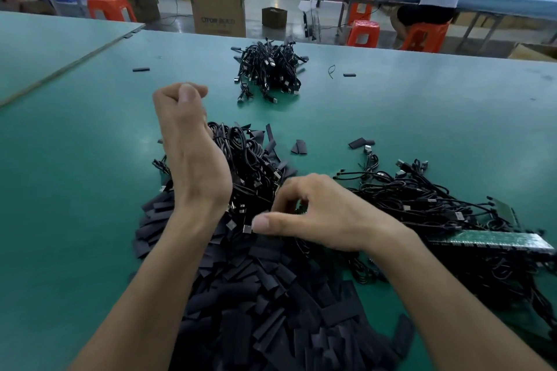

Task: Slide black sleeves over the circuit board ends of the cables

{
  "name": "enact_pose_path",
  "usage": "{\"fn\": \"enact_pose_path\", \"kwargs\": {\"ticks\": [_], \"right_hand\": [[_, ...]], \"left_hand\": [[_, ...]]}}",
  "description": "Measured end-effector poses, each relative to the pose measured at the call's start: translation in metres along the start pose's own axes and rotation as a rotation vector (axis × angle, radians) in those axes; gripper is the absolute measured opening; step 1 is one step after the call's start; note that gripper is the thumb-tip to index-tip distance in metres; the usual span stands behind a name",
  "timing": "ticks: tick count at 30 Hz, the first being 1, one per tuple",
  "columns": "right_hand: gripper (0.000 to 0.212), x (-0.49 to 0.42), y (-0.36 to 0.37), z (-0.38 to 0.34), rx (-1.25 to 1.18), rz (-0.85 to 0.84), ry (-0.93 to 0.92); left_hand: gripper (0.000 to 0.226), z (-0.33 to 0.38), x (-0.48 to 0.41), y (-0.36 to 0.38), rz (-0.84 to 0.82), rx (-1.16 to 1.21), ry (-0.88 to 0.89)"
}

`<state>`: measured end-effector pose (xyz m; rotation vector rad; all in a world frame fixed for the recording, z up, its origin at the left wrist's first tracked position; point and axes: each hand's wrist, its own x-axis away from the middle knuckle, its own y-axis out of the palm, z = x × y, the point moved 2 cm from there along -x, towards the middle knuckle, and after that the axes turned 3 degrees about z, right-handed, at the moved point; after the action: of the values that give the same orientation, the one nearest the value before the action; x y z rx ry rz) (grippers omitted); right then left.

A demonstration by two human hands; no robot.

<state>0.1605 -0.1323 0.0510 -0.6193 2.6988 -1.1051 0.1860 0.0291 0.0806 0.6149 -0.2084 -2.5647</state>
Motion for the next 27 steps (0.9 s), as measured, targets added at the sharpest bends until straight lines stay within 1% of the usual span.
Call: {"fn": "enact_pose_path", "kwargs": {"ticks": [1, 2, 3, 4, 5, 6, 11, 13, 15, 17, 18, 20, 22, 24, 27], "right_hand": [[0.066, -0.001, 0.004, -0.002, 0.008, -0.030, 0.031], [0.065, -0.001, 0.009, -0.004, 0.035, -0.058, 0.065], [0.056, -0.002, 0.013, -0.004, 0.092, -0.077, 0.083], [0.041, -0.004, 0.018, -0.003, 0.188, -0.080, 0.075], [0.023, -0.005, 0.021, -0.004, 0.303, -0.079, 0.049], [0.014, -0.004, 0.023, -0.006, 0.396, -0.080, 0.013], [0.036, -0.002, 0.035, -0.006, 0.593, -0.117, -0.063], [0.038, -0.002, 0.041, -0.004, 0.629, -0.134, -0.070], [0.028, -0.002, 0.044, -0.005, 0.608, -0.109, -0.075], [0.011, -0.003, 0.047, -0.007, 0.602, -0.068, -0.101], [0.009, -0.003, 0.049, -0.008, 0.618, -0.044, -0.111], [0.013, -0.002, 0.049, -0.008, 0.649, 0.009, -0.123], [0.013, -0.002, 0.045, -0.010, 0.633, 0.082, -0.143], [0.012, 0.000, 0.033, -0.014, 0.514, 0.146, -0.126], [0.011, 0.003, 0.012, -0.019, 0.200, 0.211, -0.044]], "left_hand": [[0.023, 0.000, 0.000, 0.000, 0.006, 0.009, -0.010], [0.020, 0.001, 0.000, 0.000, 0.012, 0.007, -0.017], [0.019, 0.001, 0.000, 0.000, 0.014, 0.002, -0.022], [0.019, 0.001, -0.001, 0.001, 0.014, -0.002, -0.026], [0.019, 0.001, -0.001, 0.001, 0.015, -0.002, -0.031], [0.019, 0.001, -0.001, 0.001, 0.015, 0.001, -0.034], [0.018, 0.001, 0.000, 0.000, -0.013, 0.050, -0.052], [0.017, 0.001, 0.002, 0.002, -0.029, 0.079, -0.071], [0.013, 0.001, 0.002, 0.003, -0.033, 0.112, -0.098], [0.013, 0.001, 0.001, 0.003, -0.041, 0.124, -0.118], [0.014, 0.000, 0.001, 0.003, -0.048, 0.118, -0.122], [0.014, -0.004, 0.002, 0.001, -0.062, 0.079, -0.103], [0.012, -0.006, 0.002, 0.000, -0.098, 0.012, -0.041], [0.012, -0.009, 0.001, 0.001, -0.159, -0.025, 0.015], [0.011, -0.011, -0.001, 0.003, -0.245, -0.090, 0.083]]}}
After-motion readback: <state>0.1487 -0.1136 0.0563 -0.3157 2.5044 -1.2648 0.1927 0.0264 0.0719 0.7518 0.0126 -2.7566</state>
